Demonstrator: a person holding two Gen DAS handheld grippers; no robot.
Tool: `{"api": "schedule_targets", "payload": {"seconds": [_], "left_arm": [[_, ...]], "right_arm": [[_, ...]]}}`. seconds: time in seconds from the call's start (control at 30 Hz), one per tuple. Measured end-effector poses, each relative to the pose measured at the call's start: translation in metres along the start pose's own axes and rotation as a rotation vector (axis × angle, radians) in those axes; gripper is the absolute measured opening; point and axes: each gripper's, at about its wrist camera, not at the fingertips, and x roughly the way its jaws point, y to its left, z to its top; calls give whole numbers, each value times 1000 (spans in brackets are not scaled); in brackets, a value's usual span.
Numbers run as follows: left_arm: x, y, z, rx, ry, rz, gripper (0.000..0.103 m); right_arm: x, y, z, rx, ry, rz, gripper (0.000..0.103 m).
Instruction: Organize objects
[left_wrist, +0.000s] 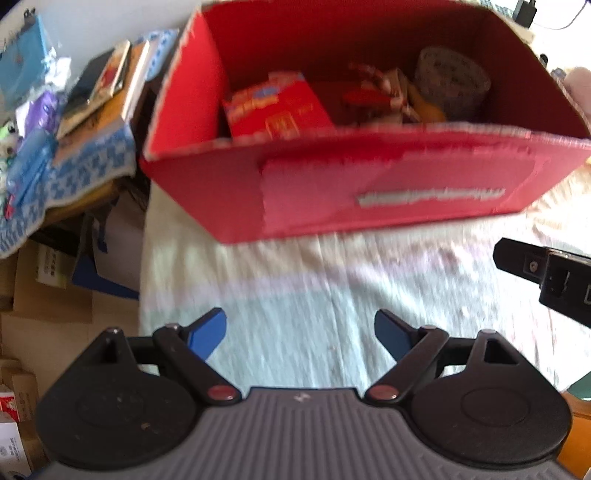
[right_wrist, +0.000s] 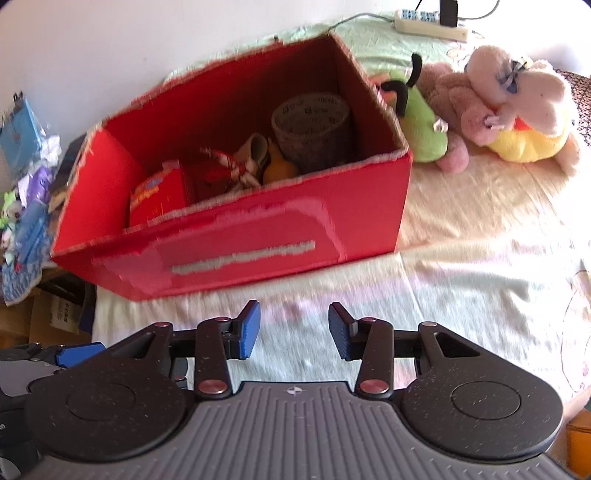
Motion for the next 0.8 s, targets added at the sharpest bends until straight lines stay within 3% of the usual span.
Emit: {"api": "schedule_targets", "payload": {"seconds": [0.37,0.8], "left_arm": [[-29,-1,27,-2,-75,-3,87],[-66,-1,67,19,-234,19,87]], "right_arm": [[-24,1,19,-3,-82,17,44],[-46,1,46,5,-218,39,44]]}}
